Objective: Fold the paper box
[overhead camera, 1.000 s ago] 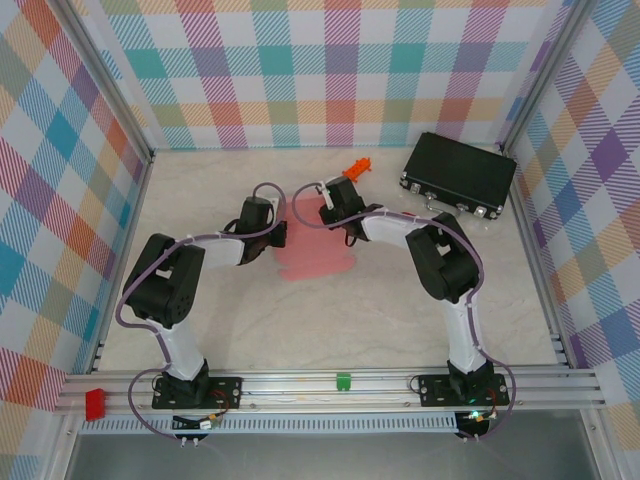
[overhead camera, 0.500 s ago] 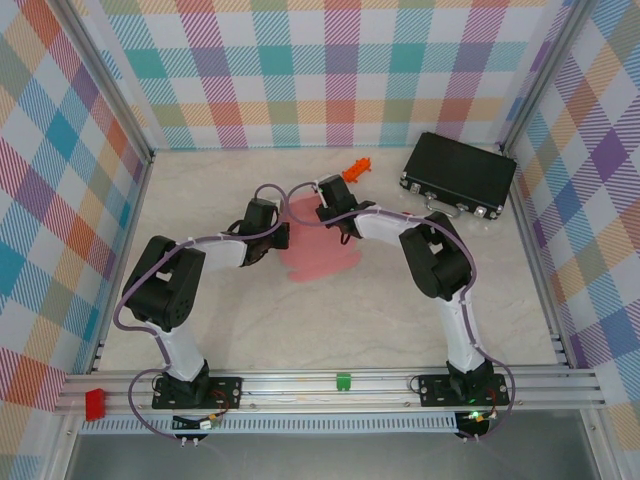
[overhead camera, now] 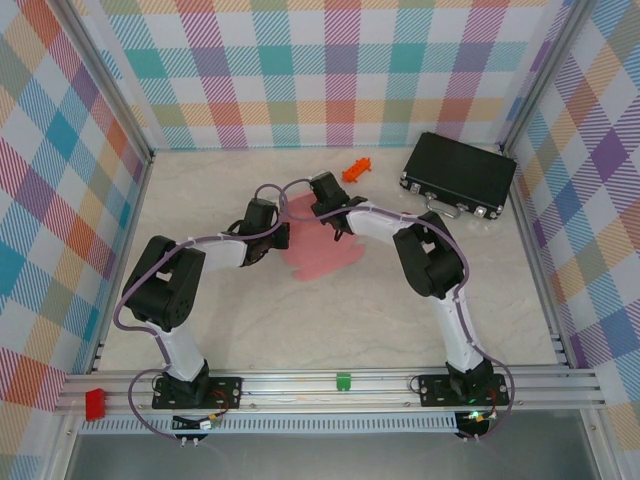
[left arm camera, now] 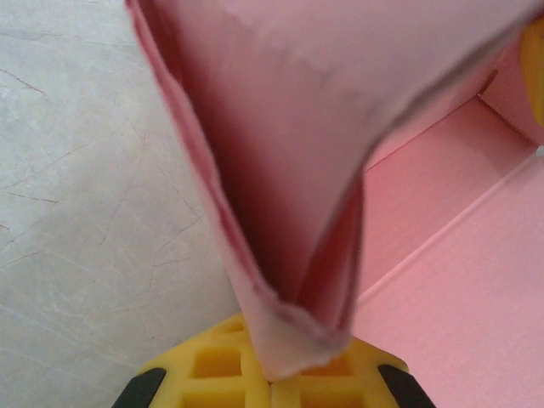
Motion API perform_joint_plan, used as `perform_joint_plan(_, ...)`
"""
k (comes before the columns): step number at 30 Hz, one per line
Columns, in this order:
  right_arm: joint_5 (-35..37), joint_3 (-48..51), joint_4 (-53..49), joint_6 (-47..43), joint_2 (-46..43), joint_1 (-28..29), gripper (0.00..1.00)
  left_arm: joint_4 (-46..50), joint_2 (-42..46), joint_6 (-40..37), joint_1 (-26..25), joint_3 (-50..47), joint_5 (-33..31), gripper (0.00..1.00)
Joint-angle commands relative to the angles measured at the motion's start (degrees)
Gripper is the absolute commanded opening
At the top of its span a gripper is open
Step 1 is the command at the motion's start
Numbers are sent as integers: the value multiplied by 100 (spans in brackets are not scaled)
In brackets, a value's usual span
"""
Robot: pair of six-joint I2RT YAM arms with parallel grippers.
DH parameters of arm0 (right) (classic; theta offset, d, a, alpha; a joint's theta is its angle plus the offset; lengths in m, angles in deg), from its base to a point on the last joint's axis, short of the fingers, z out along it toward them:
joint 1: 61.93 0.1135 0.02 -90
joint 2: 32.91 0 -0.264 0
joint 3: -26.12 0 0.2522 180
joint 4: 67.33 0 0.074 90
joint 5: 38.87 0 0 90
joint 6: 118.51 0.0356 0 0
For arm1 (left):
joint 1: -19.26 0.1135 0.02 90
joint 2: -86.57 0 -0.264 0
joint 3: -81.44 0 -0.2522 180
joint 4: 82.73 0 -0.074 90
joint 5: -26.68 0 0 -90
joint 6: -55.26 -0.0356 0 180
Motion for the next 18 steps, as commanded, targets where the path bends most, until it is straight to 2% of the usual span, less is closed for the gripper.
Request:
perform_joint_plan(1, 395, -137, -456, 87, 202, 70, 14, -57, 147, -85, -90, 89, 135, 2)
perform_joint_plan(18, 707, -822, -1370, 744, 520, 151, 12, -67, 106, -78, -89, 144, 139, 2)
